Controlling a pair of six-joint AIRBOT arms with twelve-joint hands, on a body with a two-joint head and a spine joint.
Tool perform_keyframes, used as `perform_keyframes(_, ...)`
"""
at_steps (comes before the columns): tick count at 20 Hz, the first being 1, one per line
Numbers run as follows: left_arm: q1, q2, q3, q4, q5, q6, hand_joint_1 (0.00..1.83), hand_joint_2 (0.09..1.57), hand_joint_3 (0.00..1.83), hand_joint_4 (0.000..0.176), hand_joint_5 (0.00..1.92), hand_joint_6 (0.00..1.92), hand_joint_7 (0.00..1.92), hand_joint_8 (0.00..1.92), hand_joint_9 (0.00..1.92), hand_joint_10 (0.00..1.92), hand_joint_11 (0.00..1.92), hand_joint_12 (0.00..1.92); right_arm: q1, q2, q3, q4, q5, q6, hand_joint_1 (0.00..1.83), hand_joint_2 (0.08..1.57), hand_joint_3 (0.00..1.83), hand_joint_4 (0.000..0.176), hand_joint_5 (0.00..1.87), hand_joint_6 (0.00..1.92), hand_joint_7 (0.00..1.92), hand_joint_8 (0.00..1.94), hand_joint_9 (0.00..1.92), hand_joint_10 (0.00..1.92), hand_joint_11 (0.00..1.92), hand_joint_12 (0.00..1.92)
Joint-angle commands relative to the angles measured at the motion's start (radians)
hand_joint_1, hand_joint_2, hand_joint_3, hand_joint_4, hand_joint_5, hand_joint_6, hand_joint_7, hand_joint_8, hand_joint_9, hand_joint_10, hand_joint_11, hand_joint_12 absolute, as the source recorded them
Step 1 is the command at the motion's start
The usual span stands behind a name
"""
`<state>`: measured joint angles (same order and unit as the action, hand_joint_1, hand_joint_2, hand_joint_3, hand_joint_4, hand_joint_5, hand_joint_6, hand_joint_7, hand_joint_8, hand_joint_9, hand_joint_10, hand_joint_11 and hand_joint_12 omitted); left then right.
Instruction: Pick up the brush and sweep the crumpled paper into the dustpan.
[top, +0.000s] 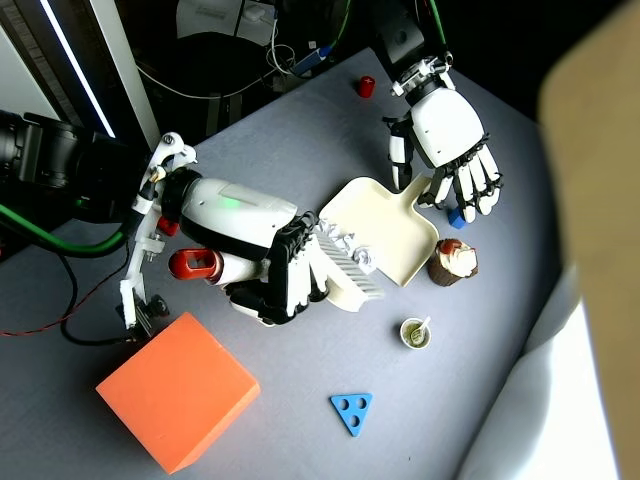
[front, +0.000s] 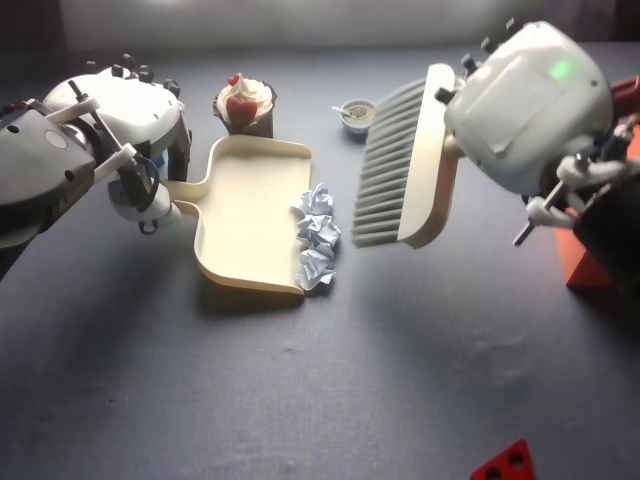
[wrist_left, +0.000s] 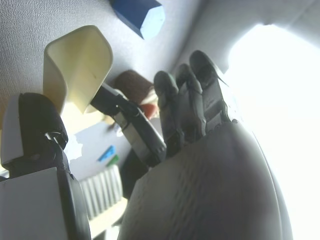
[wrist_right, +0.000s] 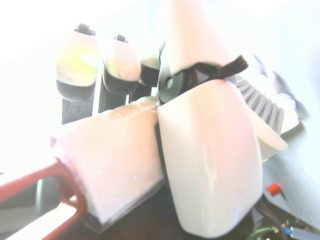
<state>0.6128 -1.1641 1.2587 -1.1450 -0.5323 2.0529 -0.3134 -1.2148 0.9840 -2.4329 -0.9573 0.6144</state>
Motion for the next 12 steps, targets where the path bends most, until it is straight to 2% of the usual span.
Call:
perform_keyframes(1, -0.013, -0.004, 0.001, 0.036, -0.075, 0.007, 1.12, 1.07, 0.0, 0.0, 1.09, 0.8, 0.38, 0.01, 0.17, 0.0, 0.0, 0.29, 0.025, 0.016, -0.008, -0.05, -0.059, -0.047, 1.54, 1.17, 0.0, 0.149, 0.96, 1.92, 0.99, 1.94, 1.24, 1.92, 1.34, 1.92)
perform_keyframes(2, -0.012, -0.004, 0.001, 0.036, -0.075, 0.007, 1.1, 1.07, 0.0, 0.024, 1.09, 0.8, 0.37, 0.0, 0.18, 0.0, 0.0, 0.39, 0.041, 0.021, -0.013, -0.024, -0.037, -0.084, 1.54, 1.17, 0.0, 0.146, 0.95, 1.92, 0.97, 1.94, 1.24, 1.92, 1.34, 1.92)
perform_keyframes(3, -0.011, -0.004, 0.001, 0.036, -0.075, 0.007, 1.1, 1.07, 0.0, 0.029, 1.08, 0.81, 0.35, 0.0, 0.17, 0.0, 0.0, 0.41, 0.067, 0.028, -0.022, 0.023, 0.001, -0.155, 1.55, 1.17, 0.0, 0.143, 0.95, 1.92, 0.97, 1.94, 1.24, 1.92, 1.34, 1.92)
perform_keyframes(4, -0.009, -0.005, 0.001, 0.036, -0.075, 0.007, 1.1, 1.07, 0.0, 0.029, 1.08, 0.81, 0.35, 0.0, 0.18, 0.0, 0.0, 0.42, 0.095, 0.032, -0.029, 0.09, 0.036, -0.24, 1.56, 1.16, 0.0, 0.142, 0.96, 1.92, 0.96, 1.94, 1.23, 1.92, 1.34, 1.92)
perform_keyframes(6, -0.008, -0.005, 0.0, 0.036, -0.075, 0.007, 1.12, 1.07, 0.0, 0.0, 1.09, 0.8, 0.36, 0.0, 0.19, 0.0, 0.0, 0.43, 0.133, 0.032, -0.035, 0.2, 0.054, -0.38, 1.56, 1.16, 0.0, 0.144, 0.97, 1.92, 0.96, 1.94, 1.22, 1.92, 1.34, 1.92)
perform_keyframes(8, -0.008, -0.006, 0.0, 0.036, -0.077, 0.007, 1.11, 1.07, 0.0, 0.0, 1.08, 0.81, 0.36, 0.0, 0.22, 0.01, 0.0, 0.52, 0.169, 0.031, -0.041, 0.3, 0.065, -0.493, 1.56, 1.16, 0.0, 0.141, 0.98, 1.92, 0.96, 1.94, 1.23, 1.92, 1.34, 1.92)
perform_keyframes(10, -0.004, -0.006, 0.0, 0.036, -0.077, 0.003, 1.11, 1.07, 0.0, 0.001, 1.08, 0.81, 0.38, 0.01, 0.2, 0.0, 0.0, 0.53, 0.183, 0.032, -0.048, 0.378, 0.08, -0.552, 1.56, 1.16, 0.0, 0.137, 0.98, 1.92, 0.95, 1.94, 1.23, 1.92, 1.34, 1.92)
perform_keyframes(12, -0.004, -0.007, 0.001, 0.036, -0.078, 0.002, 1.11, 1.07, 0.0, 0.01, 1.08, 0.81, 0.38, 0.0, 0.22, 0.01, 0.0, 0.51, 0.22, 0.033, -0.057, 0.462, 0.12, -0.648, 1.55, 1.15, 0.0, 0.137, 0.99, 1.92, 0.99, 1.94, 1.25, 1.92, 1.35, 1.92)
